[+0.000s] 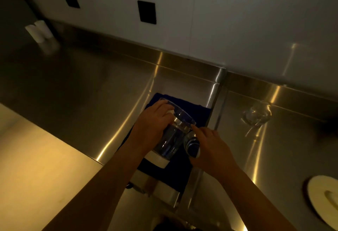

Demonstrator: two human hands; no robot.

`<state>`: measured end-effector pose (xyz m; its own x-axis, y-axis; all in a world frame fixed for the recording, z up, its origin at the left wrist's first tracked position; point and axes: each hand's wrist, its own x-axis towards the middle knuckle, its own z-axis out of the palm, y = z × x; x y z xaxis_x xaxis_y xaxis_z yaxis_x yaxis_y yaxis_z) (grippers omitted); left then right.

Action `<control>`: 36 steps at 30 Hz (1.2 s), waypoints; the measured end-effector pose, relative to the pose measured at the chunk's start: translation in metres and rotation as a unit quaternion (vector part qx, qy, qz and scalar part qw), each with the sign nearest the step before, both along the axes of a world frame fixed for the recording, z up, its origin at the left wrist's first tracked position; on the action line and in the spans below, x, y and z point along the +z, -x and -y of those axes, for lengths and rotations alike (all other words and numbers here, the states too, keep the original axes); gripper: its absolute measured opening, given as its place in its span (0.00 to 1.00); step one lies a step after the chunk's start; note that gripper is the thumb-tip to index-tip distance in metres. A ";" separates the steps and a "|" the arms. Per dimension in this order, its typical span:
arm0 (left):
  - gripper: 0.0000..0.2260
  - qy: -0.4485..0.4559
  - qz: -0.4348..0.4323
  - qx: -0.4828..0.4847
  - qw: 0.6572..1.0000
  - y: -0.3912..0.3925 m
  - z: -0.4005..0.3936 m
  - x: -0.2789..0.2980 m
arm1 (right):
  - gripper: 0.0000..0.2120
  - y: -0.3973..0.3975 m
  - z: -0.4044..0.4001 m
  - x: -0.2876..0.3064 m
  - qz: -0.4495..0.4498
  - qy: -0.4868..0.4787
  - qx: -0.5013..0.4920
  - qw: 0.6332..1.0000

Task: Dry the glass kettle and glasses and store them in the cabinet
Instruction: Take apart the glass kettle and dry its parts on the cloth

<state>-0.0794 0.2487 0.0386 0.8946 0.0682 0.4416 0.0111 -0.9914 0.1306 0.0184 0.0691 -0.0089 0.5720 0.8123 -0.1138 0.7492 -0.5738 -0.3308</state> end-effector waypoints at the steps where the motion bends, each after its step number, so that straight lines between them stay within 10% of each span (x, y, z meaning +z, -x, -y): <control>1: 0.08 0.002 0.004 -0.002 1.000 0.002 -0.007 0.000 | 0.46 0.001 -0.006 -0.001 -0.001 0.004 0.001 1.000; 20: 0.07 -0.029 -0.006 -0.168 0.985 -0.007 -0.174 0.001 | 0.42 0.054 -0.147 -0.024 -0.006 -0.036 -0.163 0.986; 36: 0.14 -0.044 -0.120 -0.179 0.975 -0.030 -0.161 -0.011 | 0.38 0.065 -0.140 -0.012 -0.032 0.045 -0.211 0.976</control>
<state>-0.0491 0.4096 0.0281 0.9325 -0.2965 0.2061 -0.3184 -0.9444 0.0820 -0.0466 0.2086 -0.0210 0.8426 0.4914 -0.2203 0.4192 -0.8553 -0.3044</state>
